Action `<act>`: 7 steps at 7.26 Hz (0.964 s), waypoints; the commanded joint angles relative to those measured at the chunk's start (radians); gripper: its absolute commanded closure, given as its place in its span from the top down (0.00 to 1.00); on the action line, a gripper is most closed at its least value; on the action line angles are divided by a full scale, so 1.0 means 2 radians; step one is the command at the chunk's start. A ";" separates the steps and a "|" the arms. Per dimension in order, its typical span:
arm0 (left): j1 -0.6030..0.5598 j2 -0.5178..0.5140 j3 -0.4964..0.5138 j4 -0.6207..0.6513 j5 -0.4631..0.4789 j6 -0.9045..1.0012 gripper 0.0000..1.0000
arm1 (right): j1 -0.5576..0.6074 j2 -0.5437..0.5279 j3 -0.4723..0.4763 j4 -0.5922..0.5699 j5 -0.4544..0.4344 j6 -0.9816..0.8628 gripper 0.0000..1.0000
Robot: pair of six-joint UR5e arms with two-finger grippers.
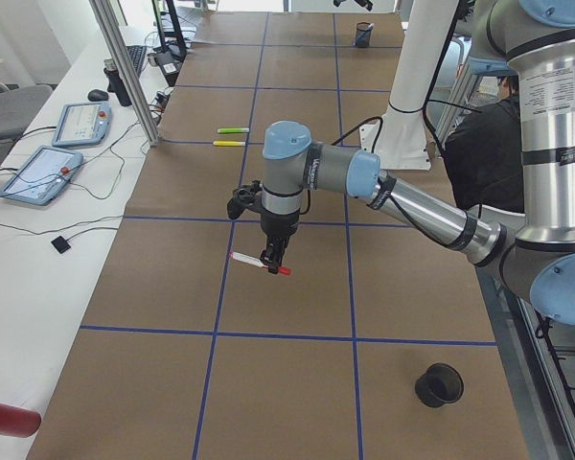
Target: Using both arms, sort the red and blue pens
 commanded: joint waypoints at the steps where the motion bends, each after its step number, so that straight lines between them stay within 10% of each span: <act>1: 0.000 0.000 0.004 0.005 -0.001 -0.001 0.00 | 0.000 0.006 0.000 0.011 -0.003 0.001 0.99; 7: -0.004 0.029 0.034 0.025 -0.003 0.002 0.00 | 0.035 0.154 -0.007 0.124 -0.140 0.218 0.99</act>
